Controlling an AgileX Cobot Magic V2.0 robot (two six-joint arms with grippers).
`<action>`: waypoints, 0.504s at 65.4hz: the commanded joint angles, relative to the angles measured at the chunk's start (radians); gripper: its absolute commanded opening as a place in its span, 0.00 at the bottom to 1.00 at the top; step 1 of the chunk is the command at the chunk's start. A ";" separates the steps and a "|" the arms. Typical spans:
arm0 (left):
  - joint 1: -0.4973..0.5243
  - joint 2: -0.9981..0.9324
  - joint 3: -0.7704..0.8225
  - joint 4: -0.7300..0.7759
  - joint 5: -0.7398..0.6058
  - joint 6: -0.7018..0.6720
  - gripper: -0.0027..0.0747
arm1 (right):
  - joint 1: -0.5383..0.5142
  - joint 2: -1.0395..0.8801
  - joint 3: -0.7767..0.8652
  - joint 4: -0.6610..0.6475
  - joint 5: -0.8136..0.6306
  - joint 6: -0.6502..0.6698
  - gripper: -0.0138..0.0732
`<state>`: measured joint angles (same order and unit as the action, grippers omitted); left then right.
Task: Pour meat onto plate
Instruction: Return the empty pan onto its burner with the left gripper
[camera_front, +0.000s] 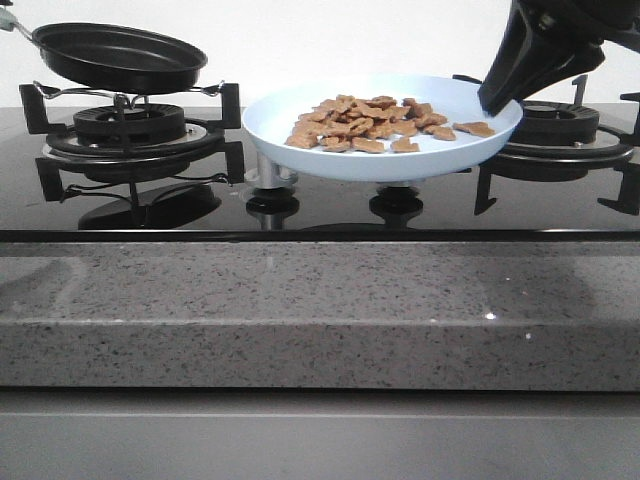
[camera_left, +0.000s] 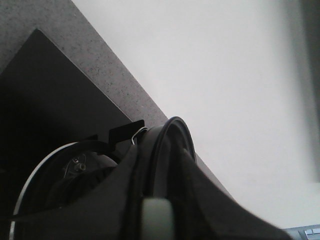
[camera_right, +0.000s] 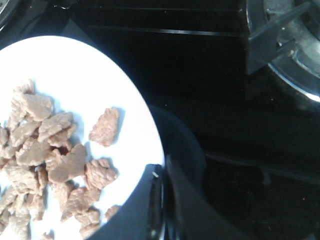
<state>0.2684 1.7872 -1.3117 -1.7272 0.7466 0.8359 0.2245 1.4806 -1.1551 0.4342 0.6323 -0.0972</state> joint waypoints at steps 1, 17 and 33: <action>0.001 -0.050 -0.037 -0.012 0.052 -0.002 0.01 | -0.002 -0.043 -0.027 0.025 -0.048 -0.006 0.08; 0.001 -0.050 -0.037 0.018 0.062 -0.002 0.25 | -0.002 -0.043 -0.027 0.025 -0.048 -0.006 0.08; 0.025 -0.050 -0.037 0.059 0.062 -0.002 0.57 | -0.002 -0.043 -0.027 0.025 -0.048 -0.006 0.08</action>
<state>0.2750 1.7872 -1.3172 -1.6325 0.7727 0.8277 0.2245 1.4806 -1.1551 0.4342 0.6323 -0.0972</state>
